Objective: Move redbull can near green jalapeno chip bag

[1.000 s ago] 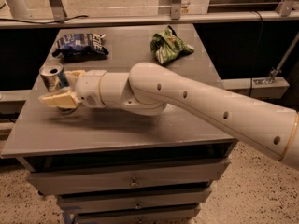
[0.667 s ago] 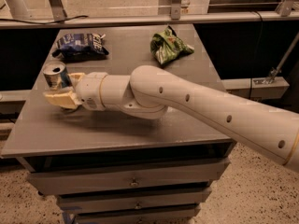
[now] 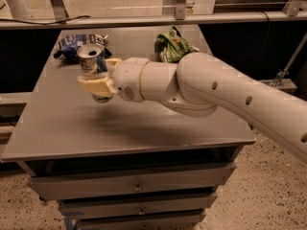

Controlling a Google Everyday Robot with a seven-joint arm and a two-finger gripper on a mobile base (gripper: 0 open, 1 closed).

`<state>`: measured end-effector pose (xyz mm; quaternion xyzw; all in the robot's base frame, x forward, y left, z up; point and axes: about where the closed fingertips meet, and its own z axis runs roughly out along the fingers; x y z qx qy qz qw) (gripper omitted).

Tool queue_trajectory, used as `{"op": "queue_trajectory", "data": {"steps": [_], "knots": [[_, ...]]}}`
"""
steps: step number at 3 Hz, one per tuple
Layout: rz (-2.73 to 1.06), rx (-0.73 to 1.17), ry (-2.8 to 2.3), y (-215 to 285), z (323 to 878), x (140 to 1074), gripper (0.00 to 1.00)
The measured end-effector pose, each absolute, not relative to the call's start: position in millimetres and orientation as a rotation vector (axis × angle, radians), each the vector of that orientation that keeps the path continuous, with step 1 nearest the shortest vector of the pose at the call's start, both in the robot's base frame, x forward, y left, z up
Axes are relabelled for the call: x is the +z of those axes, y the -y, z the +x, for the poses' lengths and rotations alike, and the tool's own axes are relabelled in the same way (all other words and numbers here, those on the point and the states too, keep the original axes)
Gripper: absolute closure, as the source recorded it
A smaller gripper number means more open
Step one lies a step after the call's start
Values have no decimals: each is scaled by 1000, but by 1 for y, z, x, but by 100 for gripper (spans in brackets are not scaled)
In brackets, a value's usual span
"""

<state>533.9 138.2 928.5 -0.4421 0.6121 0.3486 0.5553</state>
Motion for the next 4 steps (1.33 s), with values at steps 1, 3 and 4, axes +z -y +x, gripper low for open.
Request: {"op": "queue_trajectory", "data": {"steps": [1,3,4], "knots": [[-1047,826,-1444,-140,533,929,100],[-978,663,-1480,-66,554,931,100],[-912,559,-1509,-1,582,935,100]]}}
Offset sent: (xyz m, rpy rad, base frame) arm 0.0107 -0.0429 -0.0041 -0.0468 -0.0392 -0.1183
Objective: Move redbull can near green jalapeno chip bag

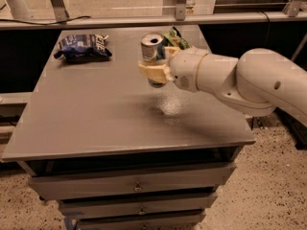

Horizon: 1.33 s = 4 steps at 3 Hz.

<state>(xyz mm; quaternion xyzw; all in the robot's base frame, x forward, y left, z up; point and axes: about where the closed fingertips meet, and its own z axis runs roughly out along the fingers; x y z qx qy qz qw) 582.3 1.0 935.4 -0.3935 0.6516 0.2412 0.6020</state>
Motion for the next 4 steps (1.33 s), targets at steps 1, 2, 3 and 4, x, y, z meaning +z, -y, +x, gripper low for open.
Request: {"op": "queue_trajectory", "data": {"steps": [1,2,3,4], "knots": [[-851,461,-1536,52,623,939,100],[-809,395,-1562,83,665,935,100],[-762,363,-1582,104,694,922,100],[-690,351,-1574,122,713,908,100]]}}
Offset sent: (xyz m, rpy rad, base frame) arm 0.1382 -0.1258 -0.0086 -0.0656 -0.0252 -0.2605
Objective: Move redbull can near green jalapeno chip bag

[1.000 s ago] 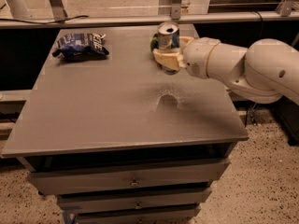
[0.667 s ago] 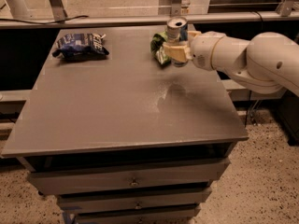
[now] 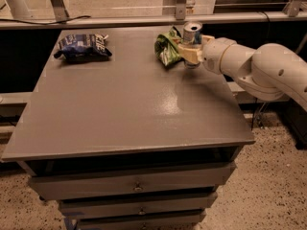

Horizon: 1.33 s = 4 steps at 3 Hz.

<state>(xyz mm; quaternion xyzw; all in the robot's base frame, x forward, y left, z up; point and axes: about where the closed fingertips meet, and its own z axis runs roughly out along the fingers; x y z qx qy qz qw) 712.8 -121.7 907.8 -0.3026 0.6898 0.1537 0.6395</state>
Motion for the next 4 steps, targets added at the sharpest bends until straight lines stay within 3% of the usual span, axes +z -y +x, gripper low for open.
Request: {"op": "queue_trajectory", "data": {"steps": [1,2,4], "knots": [[-631,354,-1542,127,725,901,100],[-601,369,-1535,126,734,894,82],[-581,391,-1563,124,739,885,36]]}}
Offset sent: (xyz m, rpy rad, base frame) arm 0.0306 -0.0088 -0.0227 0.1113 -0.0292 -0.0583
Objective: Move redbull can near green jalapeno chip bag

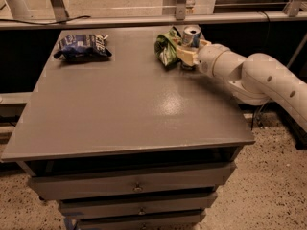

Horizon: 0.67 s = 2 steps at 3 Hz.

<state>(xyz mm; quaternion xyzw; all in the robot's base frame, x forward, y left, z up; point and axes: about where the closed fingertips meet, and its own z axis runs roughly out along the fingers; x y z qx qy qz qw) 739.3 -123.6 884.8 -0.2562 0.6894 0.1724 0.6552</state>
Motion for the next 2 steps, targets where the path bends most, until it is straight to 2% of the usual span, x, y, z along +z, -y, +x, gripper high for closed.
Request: {"op": "queue_trajectory", "data": {"steps": [1,2], "knots": [[-578,402,-1577,123,740,882,13],[-579,432,-1586,118,734,880,0]]}}
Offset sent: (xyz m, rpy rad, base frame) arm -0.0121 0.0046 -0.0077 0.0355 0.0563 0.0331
